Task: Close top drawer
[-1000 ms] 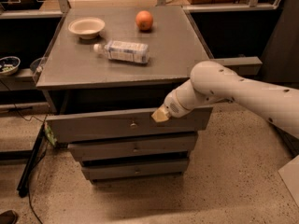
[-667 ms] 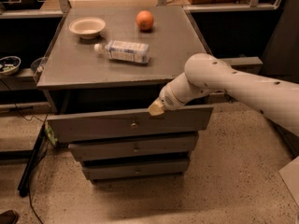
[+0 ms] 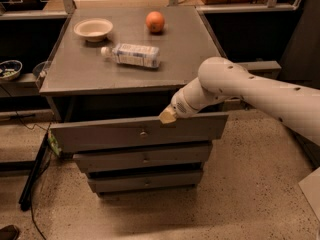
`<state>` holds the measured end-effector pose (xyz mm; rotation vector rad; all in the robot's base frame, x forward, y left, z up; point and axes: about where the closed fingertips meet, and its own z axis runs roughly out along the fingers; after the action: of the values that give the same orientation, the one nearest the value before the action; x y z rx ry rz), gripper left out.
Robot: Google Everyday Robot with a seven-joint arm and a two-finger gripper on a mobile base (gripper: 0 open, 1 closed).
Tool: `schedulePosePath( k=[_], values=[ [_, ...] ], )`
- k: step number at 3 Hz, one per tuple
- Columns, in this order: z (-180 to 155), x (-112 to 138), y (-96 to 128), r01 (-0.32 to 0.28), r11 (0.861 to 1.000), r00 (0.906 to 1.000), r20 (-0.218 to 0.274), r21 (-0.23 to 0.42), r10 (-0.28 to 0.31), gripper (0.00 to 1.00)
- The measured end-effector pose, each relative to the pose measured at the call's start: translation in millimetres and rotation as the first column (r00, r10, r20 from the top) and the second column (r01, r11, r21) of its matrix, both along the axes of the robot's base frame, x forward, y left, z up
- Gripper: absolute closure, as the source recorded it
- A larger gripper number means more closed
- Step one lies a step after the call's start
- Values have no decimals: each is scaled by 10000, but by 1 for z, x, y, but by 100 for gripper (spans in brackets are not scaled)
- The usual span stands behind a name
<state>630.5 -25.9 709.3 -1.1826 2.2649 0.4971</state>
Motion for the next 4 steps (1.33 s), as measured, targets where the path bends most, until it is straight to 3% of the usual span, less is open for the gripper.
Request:
schedulePosePath(
  k=[1,2,4],
  values=[
    [0,0,0,-1,10000,10000,0,0,1,26],
    [0,0,0,-1,10000,10000,-1,0,1,4],
    [0,0,0,-2,10000,10000,-1,0,2,0]
  ],
)
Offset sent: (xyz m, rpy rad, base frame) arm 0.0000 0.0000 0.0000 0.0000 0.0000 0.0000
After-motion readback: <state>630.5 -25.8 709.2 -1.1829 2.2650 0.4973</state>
